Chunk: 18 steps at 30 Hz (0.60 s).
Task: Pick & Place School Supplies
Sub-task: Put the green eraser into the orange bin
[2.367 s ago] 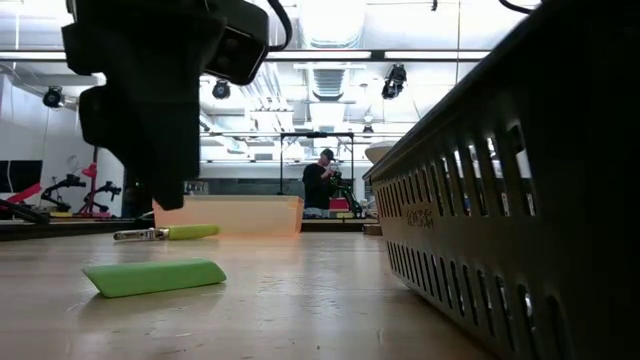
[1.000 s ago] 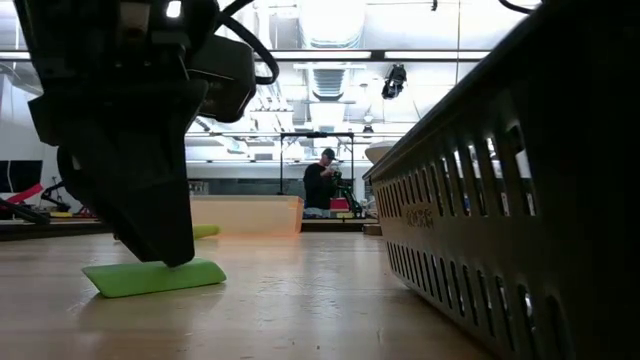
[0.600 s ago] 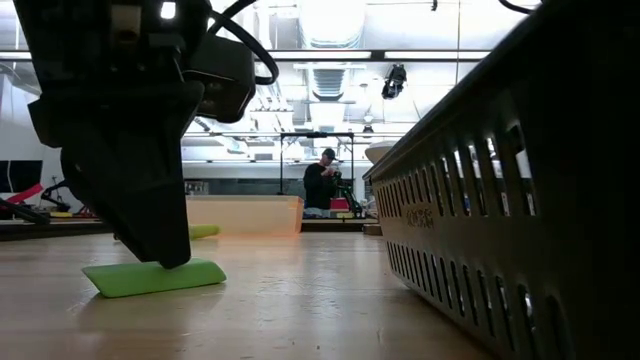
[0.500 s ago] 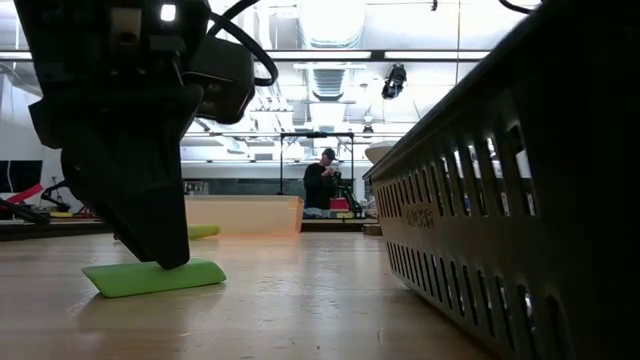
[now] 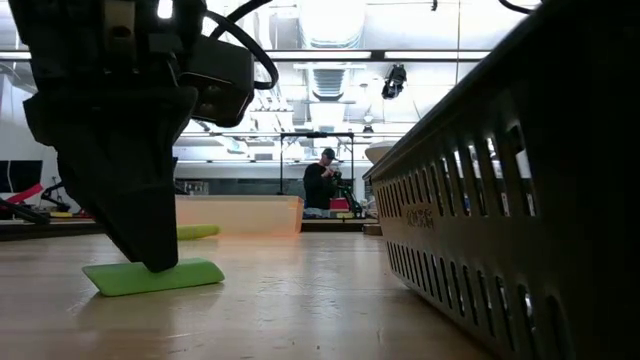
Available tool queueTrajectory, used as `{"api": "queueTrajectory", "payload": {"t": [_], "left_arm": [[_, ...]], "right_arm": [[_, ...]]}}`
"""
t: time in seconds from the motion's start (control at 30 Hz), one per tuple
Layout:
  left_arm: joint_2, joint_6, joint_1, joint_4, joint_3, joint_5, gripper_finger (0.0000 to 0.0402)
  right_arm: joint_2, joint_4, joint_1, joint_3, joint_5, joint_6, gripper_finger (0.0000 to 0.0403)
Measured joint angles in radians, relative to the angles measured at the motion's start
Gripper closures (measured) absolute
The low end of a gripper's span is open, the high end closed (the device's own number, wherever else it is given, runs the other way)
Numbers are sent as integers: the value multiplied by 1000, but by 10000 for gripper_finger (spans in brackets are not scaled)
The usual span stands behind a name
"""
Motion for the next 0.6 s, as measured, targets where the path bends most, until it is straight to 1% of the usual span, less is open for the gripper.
{"api": "queueTrajectory", "payload": {"t": [0.27, 0.6], "left_arm": [[0, 0, -2, -4, 0, 25, 245], [0, -2, -8, -11, -1, 24, 245]], "right_arm": [[0, 0, 0, 0, 0, 0, 225], [0, 0, 0, 0, 0, 0, 225]]}}
